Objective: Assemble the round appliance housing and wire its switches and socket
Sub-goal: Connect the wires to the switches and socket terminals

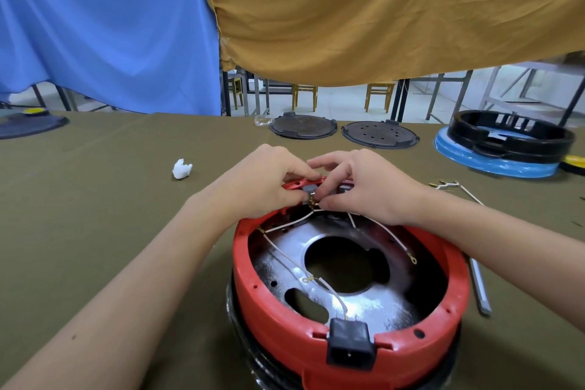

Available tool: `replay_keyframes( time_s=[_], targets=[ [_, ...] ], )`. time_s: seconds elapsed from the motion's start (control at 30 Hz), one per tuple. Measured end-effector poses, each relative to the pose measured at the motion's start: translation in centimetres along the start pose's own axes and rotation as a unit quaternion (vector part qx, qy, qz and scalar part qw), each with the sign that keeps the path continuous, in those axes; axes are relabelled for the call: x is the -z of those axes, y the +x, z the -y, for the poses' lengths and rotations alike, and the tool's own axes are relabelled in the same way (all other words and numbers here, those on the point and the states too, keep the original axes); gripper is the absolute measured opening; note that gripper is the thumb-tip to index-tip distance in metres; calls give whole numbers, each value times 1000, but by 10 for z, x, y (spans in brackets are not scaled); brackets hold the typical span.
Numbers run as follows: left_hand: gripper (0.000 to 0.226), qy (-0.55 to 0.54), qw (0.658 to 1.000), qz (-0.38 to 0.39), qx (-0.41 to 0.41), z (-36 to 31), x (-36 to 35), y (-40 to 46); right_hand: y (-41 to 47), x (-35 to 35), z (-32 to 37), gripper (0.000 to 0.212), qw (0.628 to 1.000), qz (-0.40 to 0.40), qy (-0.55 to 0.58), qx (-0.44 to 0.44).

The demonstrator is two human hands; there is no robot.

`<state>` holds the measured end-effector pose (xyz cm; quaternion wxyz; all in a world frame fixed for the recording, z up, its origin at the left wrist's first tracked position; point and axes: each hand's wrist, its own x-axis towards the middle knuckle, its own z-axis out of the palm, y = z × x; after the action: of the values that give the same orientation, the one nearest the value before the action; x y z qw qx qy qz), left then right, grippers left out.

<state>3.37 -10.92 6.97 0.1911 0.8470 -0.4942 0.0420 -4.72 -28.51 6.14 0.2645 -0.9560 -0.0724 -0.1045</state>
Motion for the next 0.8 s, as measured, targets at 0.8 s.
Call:
replay_keyframes(
  time_s=[0.8],
  targets=[
    [34, -29, 999, -17, 0, 4, -4, 1, 1, 6, 5, 20, 992, 25, 101, -70]
  ],
)
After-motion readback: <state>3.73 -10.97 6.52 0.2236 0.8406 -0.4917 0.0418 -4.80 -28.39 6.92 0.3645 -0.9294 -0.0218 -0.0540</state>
